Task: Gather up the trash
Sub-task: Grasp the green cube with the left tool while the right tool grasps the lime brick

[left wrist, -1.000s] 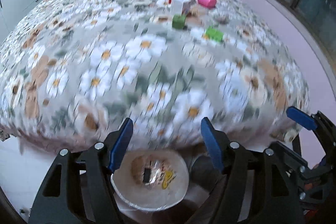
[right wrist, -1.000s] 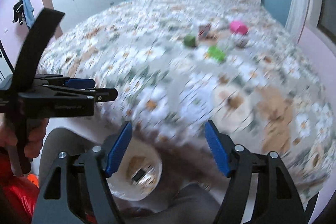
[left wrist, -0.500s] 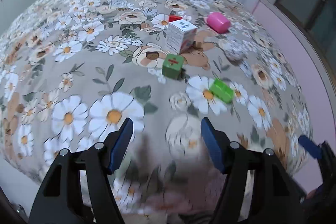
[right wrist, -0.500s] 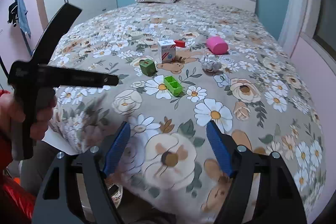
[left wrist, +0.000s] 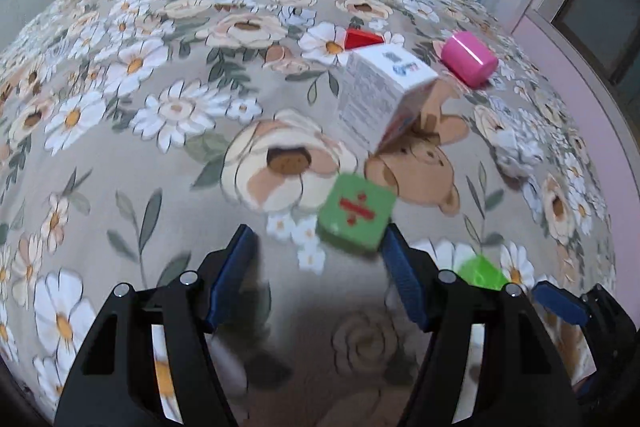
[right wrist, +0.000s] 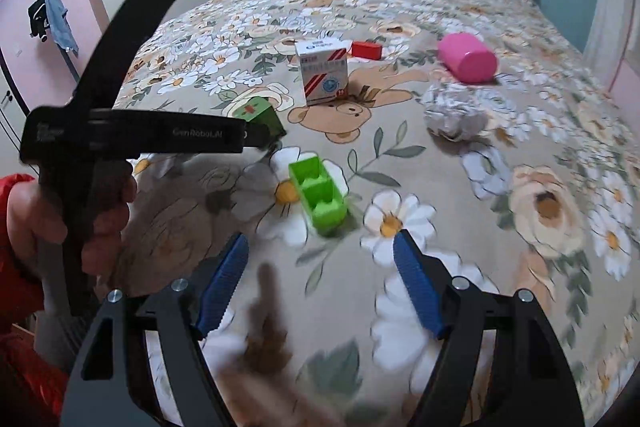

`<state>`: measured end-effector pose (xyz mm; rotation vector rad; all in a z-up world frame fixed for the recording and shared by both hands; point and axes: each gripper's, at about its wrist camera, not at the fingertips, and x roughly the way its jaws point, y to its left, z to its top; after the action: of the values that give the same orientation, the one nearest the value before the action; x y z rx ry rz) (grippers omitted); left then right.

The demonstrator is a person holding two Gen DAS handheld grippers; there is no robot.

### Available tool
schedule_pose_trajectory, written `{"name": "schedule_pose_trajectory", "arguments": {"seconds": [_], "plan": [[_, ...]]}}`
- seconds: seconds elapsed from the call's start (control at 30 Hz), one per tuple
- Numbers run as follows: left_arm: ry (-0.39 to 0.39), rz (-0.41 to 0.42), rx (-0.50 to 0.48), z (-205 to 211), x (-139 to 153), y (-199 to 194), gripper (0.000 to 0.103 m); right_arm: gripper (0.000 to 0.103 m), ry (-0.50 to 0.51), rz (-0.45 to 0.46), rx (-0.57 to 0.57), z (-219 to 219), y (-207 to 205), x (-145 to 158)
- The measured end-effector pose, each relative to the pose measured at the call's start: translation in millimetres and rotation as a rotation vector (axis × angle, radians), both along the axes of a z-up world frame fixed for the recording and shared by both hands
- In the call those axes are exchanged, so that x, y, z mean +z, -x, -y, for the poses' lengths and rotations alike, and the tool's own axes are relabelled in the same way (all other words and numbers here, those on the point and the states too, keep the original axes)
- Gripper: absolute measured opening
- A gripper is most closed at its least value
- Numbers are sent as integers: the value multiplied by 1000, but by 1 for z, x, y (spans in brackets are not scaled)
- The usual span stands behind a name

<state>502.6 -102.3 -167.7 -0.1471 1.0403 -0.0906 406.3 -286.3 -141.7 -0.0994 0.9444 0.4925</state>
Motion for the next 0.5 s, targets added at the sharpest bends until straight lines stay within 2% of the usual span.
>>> {"name": "schedule_pose_trajectory", "arguments": {"seconds": [0.2, 0.23, 0.27, 0.33, 0.37, 0.4, 0.5], "plan": [[-58, 44, -45, 7, -6, -13, 67, 77, 11, -12, 26, -17, -28, -17], [-62, 48, -53, 8, -6, -13, 64, 74, 10, -12, 31, -18, -30, -18], [-63, 53, -67, 8, -7, -14, 59, 69, 6, -12, 39, -20, -31, -19], [-46, 55, -90, 8, -7, -14, 31, 46, 3, -17, 38, -21, -34, -22], [-45, 54, -97, 9, -6, -14, 31, 39, -2, -23, 37, -21, -35, -22], [-47, 55, -103, 9, -6, -14, 31, 24, -4, -27, 37, -22, -35, -23], [-36, 44, -110, 6, -4, -11, 31, 23, -8, -29, 24, -23, -32, -21]]}}
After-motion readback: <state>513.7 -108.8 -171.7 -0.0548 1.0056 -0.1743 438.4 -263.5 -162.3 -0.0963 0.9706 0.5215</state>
